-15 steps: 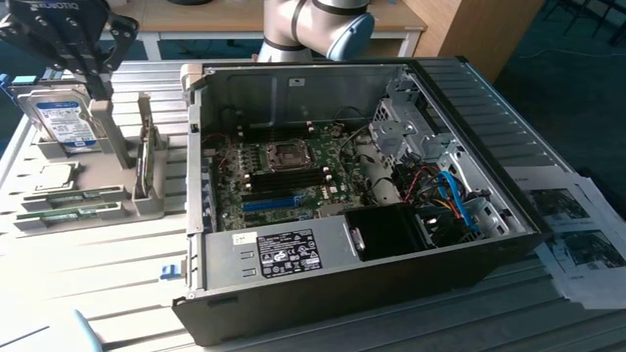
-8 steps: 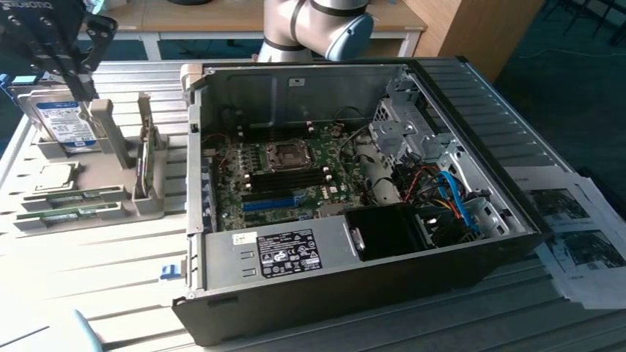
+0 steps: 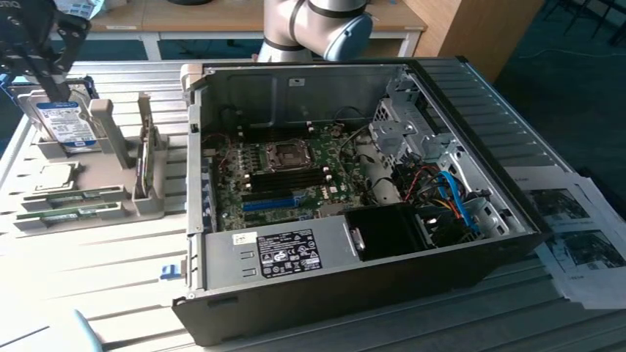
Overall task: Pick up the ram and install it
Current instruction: 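Reach for the ram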
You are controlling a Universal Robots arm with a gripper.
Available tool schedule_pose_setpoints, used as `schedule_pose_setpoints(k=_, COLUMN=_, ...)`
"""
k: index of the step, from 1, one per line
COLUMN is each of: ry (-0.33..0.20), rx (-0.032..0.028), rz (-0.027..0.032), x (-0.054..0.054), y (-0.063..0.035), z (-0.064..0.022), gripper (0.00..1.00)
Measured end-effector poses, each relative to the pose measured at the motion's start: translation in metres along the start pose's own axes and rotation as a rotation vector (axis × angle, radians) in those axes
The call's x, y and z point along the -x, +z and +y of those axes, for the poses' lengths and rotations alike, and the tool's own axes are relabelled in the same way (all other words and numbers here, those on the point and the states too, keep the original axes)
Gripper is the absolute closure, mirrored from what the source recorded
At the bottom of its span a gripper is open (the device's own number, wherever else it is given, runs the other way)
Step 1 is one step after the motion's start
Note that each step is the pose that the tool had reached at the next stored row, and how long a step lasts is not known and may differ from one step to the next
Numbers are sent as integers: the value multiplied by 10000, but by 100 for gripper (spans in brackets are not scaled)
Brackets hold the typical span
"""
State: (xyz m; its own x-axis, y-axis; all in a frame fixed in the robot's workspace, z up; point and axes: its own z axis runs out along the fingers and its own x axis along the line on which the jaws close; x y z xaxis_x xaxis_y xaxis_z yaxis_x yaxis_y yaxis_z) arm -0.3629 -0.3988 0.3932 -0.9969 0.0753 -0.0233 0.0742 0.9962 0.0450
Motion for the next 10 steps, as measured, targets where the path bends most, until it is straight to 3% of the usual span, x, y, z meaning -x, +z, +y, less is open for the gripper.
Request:
schedule_pose_setpoints(k=5, ry=0, rx=0, rz=0, x=-123, y=-3, z=-9, gripper=90)
schedule_pose_setpoints(k=10, ry=-1, rx=1, rz=-1, x=-126, y=-3, z=-10, gripper=90)
